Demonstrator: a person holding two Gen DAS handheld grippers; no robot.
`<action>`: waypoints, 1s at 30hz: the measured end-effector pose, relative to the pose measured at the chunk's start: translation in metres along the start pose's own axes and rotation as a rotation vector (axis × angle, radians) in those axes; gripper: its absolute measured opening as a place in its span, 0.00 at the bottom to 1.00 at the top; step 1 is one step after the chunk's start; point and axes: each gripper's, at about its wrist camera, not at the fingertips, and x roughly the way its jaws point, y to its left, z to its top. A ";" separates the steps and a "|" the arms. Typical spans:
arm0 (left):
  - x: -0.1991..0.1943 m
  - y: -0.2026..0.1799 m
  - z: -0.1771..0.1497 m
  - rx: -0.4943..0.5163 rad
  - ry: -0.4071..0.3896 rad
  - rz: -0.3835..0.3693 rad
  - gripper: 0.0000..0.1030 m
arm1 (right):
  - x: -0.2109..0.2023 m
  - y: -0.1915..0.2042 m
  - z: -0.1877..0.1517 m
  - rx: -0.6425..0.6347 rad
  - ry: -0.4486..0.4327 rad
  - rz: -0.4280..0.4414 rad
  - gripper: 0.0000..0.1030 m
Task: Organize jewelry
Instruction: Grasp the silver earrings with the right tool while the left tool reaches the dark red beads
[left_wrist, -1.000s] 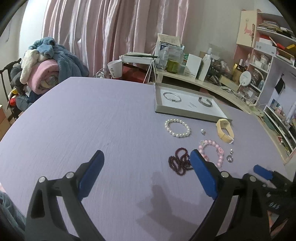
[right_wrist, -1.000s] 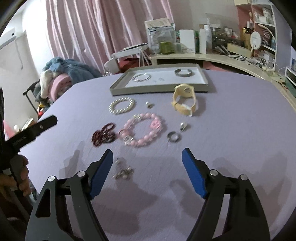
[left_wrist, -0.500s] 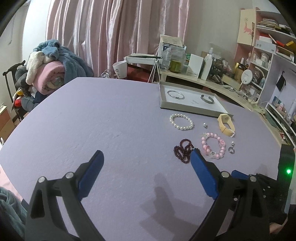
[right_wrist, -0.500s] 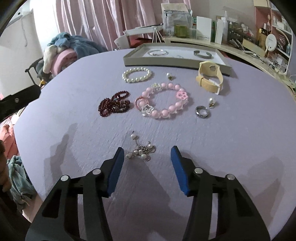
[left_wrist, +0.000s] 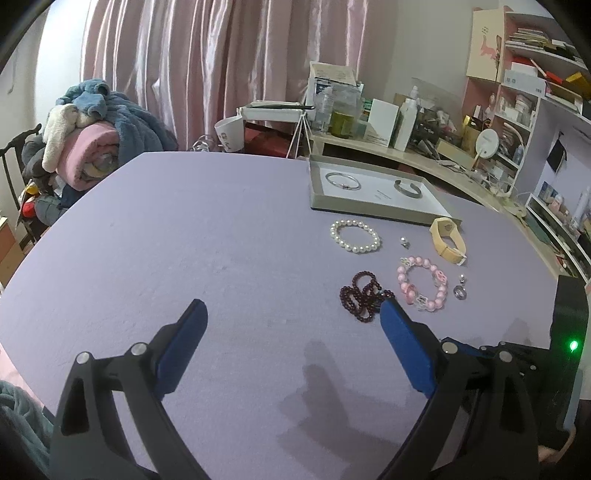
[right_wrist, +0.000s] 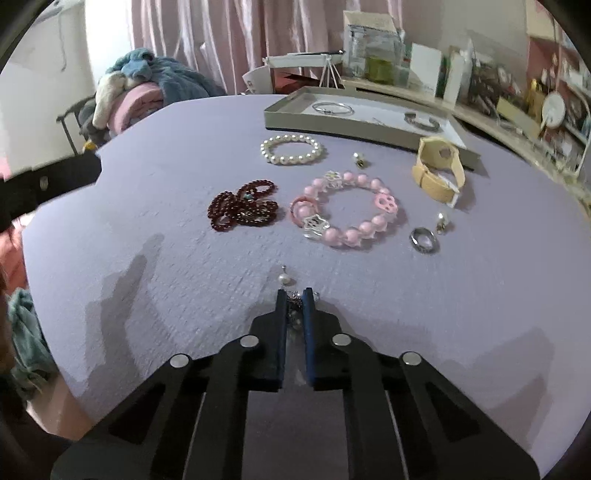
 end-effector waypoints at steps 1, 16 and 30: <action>0.001 0.000 0.000 -0.001 0.003 -0.003 0.92 | -0.001 -0.004 0.000 0.015 0.000 -0.007 0.06; 0.049 -0.020 0.005 0.024 0.110 -0.097 0.92 | -0.058 -0.062 0.022 0.214 -0.186 -0.081 0.06; 0.097 -0.057 0.006 0.110 0.211 -0.117 0.89 | -0.081 -0.093 0.036 0.297 -0.264 -0.103 0.06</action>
